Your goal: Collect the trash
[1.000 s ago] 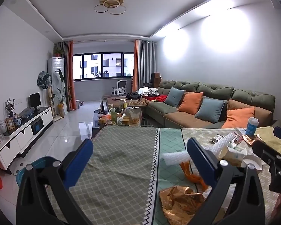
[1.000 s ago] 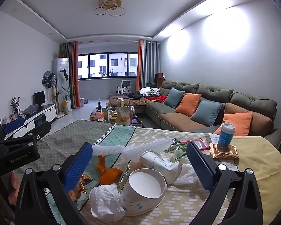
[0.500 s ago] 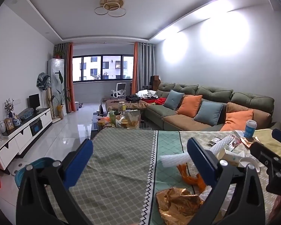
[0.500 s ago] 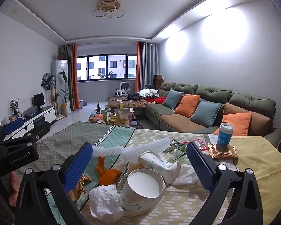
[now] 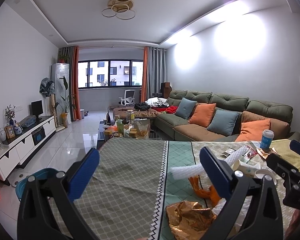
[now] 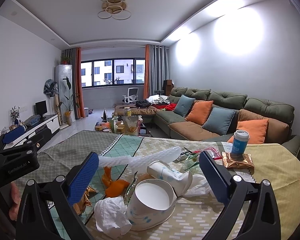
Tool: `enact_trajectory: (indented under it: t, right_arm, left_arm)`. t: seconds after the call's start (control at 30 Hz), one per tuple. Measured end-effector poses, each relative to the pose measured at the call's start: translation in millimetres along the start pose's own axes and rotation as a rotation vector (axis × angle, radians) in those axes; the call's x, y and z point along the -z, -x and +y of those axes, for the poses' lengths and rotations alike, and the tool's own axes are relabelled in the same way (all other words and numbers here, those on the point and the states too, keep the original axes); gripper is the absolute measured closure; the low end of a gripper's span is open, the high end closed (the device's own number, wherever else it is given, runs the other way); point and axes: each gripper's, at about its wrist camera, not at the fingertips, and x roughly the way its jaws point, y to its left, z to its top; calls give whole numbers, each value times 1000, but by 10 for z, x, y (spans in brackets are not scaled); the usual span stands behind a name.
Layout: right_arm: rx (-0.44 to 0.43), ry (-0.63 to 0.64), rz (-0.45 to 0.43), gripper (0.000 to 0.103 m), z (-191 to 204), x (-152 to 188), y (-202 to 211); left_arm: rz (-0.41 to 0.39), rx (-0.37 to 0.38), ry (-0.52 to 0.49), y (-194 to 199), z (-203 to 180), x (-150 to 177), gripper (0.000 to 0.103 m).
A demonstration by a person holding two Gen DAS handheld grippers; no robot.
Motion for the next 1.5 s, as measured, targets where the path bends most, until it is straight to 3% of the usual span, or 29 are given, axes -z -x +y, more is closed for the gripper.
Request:
enact_trajectory:
  t: [1.5]
  right_arm:
    - [1, -8, 1, 3, -6, 33, 2]
  left_arm:
    - [-5, 5, 2, -12, -21, 35, 3]
